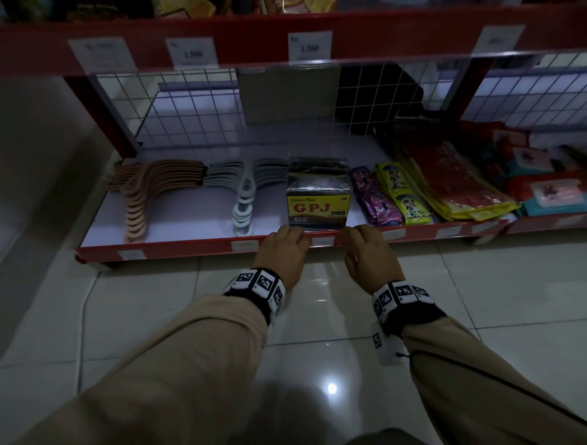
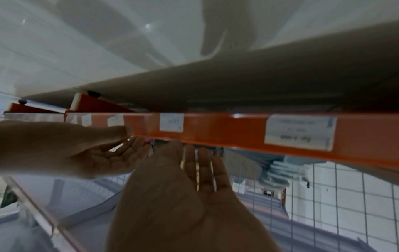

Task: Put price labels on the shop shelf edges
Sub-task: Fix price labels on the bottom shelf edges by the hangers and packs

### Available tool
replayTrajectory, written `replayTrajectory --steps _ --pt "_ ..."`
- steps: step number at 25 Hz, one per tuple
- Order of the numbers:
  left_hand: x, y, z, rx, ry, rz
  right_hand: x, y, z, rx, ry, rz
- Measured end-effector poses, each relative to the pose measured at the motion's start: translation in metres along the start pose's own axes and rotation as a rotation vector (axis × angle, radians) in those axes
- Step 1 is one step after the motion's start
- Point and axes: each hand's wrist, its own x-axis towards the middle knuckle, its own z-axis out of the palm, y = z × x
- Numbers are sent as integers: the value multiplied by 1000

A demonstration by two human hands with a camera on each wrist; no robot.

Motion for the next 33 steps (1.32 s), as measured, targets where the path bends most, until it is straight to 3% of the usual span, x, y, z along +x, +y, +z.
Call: replayTrajectory --steps 6,11,21,27,33 --pt "7 18 -35 7 15 5 3 1 -37 12 39 -41" --pt "24 32 -95 46 126 73 16 -5 -82 26 163 -55" --pt "52 26 -235 36 594 269 71 -29 -215 -49 557 -12" --pt "64 20 -265 66 608 306 65 -35 -243 -147 510 117" --pt "87 40 -263 75 650 324 63 4 -254 -165 557 193"
